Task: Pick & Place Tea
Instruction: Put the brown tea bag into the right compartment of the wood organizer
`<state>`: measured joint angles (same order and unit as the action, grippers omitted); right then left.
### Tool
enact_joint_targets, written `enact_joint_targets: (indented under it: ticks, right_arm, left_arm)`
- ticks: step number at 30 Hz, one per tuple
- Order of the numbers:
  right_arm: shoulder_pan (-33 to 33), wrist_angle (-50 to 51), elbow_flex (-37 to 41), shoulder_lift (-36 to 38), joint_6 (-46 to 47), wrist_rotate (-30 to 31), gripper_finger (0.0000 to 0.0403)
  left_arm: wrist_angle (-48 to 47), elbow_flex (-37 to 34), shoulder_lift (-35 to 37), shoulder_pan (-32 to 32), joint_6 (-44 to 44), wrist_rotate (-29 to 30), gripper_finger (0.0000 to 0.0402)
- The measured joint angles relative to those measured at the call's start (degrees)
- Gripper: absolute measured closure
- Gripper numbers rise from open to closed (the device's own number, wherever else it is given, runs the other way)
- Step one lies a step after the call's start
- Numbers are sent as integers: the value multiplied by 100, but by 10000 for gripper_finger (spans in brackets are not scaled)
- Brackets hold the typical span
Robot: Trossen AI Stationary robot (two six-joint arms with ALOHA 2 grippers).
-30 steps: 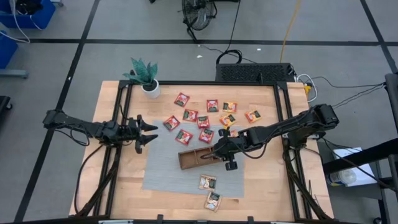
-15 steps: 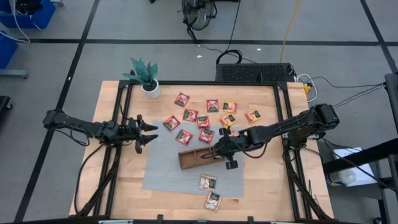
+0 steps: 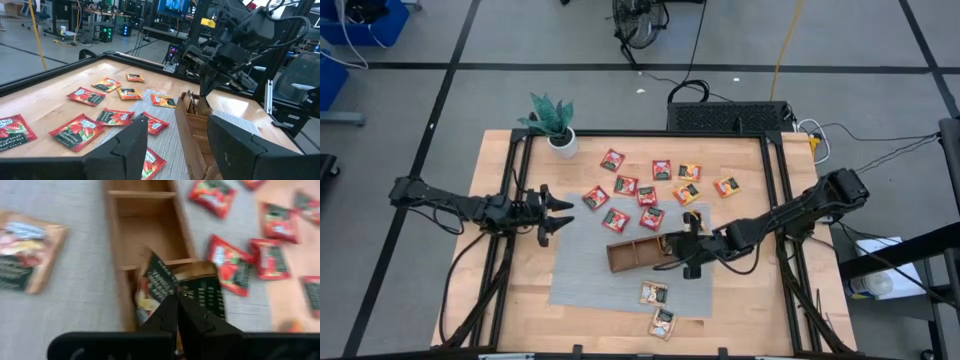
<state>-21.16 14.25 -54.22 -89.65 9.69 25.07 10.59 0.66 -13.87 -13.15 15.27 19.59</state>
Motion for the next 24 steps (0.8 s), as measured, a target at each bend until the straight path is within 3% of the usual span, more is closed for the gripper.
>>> enact_joint_targets:
  ticks: [12, 17, 24]
  right_arm:
    - [-420, -390, 263, 0, 857, 1039, 403]
    - [-519, -759, 581, -2, 1233, 1109, 403]
    - [-583, -2133, 1324, -2, 1366, 1412, 403]
  left_arm:
    - [0, 0, 0, 0, 0, 0, 197]
    - [0, 1, 0, -1, 0, -2, 197]
    - [0, 0, 0, 0, 0, 0, 197]
